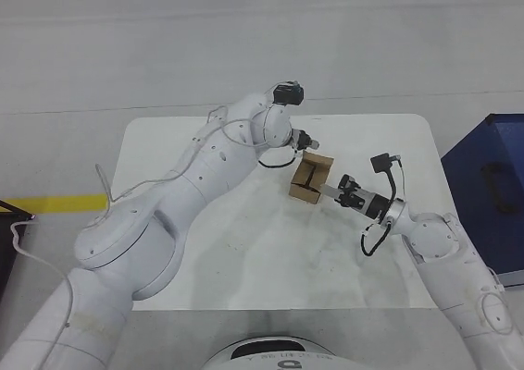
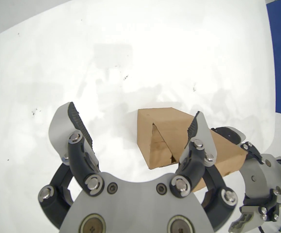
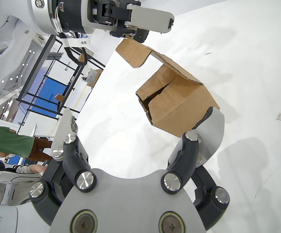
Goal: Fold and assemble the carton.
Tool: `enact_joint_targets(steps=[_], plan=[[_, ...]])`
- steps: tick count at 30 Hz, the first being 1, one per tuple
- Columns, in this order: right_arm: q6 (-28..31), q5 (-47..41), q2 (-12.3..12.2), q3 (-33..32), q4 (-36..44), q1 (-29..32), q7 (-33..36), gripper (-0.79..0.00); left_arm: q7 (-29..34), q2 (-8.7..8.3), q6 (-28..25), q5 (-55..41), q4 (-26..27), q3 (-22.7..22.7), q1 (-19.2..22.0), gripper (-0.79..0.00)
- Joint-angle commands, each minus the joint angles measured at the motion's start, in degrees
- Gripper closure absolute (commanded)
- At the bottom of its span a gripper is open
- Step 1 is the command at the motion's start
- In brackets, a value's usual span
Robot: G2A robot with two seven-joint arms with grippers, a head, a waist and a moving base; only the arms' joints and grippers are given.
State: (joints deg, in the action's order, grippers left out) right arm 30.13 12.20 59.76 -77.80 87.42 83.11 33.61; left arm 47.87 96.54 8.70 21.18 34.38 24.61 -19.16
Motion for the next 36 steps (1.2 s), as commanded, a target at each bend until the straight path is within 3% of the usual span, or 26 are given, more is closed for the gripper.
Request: enact_joint_targets(steps=[1,8,14,20,27,32,36], plan=[[-0.3,-0.1,0.0,0.0,0.0,-0.1,0.2,-0.785,-1.8,0.53,-2.6,0.5,-1.3,-0.3,-0.4,-0.785],[-1.6,-0.6,0.0,0.8,-1.0,-1.7,1.7,-0.785,-5.2,1.03,-11.1,4.1,-2.6,-1.3,-2.9,-0.782],[-1.7,-0.4,0.1,1.3,-1.3,-2.2,1.5,-0.785,-5.2,0.48,-13.0,9.1,-1.8,-2.1,-4.4,-0.742],[-2.1,-0.1,0.1,1.6,-1.1,-2.1,1.3,-0.776,-4.7,-0.06,-11.9,12.3,0.0,-1.8,-5.6,-0.597],[-2.0,0.0,0.0,1.4,-0.7,-1.6,0.6,-0.785,-5.2,-1.07,-11.5,13.7,3.1,0.3,-6.5,-0.628],[-0.5,-1.7,-0.1,0.3,-0.6,-0.7,-0.2,-0.785,-5.1,-2.60,-15.0,12.5,6.0,3.3,-7.7,-0.785],[0.0,-2.3,-0.2,0.0,-0.5,-0.4,-0.2,-0.785,-4.7,-4.63,-17.8,12.3,8.4,6.4,-9.1,-0.785]])
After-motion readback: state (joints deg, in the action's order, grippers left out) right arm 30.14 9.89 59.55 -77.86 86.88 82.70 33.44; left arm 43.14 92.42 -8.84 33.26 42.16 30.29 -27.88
